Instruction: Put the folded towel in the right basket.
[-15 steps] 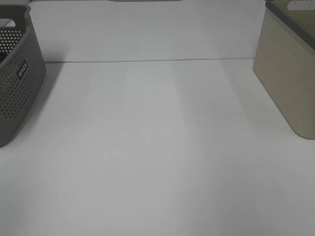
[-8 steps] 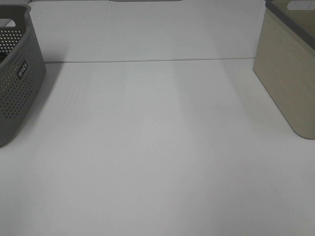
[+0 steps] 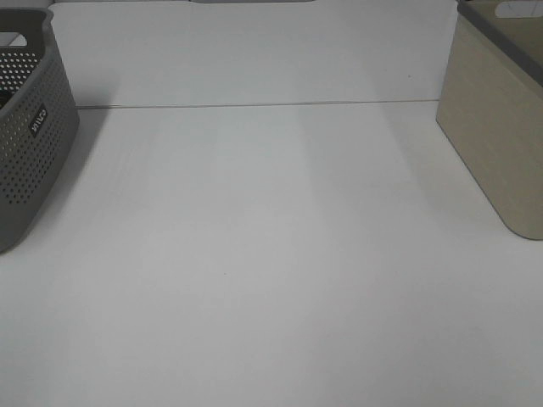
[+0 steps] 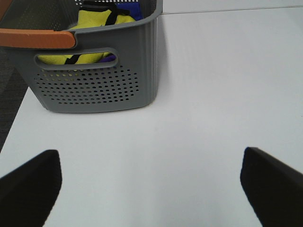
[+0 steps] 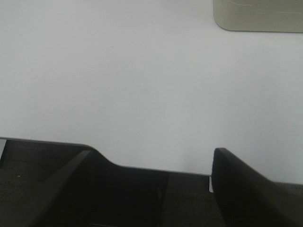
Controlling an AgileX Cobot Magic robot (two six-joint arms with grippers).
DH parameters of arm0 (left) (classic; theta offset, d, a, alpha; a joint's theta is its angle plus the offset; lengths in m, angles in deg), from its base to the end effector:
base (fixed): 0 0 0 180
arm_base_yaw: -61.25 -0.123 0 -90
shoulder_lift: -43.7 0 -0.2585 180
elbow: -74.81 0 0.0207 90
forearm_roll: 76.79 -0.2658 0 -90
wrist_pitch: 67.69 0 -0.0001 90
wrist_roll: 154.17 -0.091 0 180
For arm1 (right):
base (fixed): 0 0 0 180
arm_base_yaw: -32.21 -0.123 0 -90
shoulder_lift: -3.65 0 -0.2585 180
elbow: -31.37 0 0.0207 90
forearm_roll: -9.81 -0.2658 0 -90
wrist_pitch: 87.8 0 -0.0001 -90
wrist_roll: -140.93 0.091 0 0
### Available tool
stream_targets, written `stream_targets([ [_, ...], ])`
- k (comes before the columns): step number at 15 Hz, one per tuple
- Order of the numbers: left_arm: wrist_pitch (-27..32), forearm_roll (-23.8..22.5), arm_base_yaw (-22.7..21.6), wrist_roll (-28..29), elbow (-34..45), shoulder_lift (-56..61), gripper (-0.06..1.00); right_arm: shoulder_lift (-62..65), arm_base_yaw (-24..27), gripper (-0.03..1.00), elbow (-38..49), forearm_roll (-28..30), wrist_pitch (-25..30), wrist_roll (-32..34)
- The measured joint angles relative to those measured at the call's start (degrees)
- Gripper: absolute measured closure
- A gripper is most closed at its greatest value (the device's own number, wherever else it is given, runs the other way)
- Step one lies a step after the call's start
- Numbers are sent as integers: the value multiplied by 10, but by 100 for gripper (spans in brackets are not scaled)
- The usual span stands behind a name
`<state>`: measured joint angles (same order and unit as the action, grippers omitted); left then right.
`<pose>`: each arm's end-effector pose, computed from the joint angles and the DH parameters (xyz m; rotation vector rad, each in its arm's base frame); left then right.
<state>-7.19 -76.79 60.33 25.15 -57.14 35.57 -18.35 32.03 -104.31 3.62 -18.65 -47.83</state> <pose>0.0347 0.0006 0.2837 -0.0043 2.0365 0.0175 0.0589 0.0094 0.2811 -0.1872 2.3508 0.0651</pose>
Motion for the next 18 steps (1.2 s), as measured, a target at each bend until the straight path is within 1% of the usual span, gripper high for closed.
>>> stream_targets([
  [1, 0, 0, 0, 0, 0, 0, -3, 23, -8, 30, 4, 5, -1, 5],
  [3, 0, 0, 0, 0, 0, 0, -3, 72, -10, 30, 9, 16, -18, 5],
  [6, 0, 0, 0, 0, 0, 0, -3, 133, -10, 30, 28, 19, -66, 5],
  [10, 0, 0, 0, 0, 0, 0, -3, 138, -10, 30, 31, 19, -76, 5],
  [18, 0, 0, 0, 0, 0, 0, -3, 138, -10, 30, 32, 19, -77, 5],
])
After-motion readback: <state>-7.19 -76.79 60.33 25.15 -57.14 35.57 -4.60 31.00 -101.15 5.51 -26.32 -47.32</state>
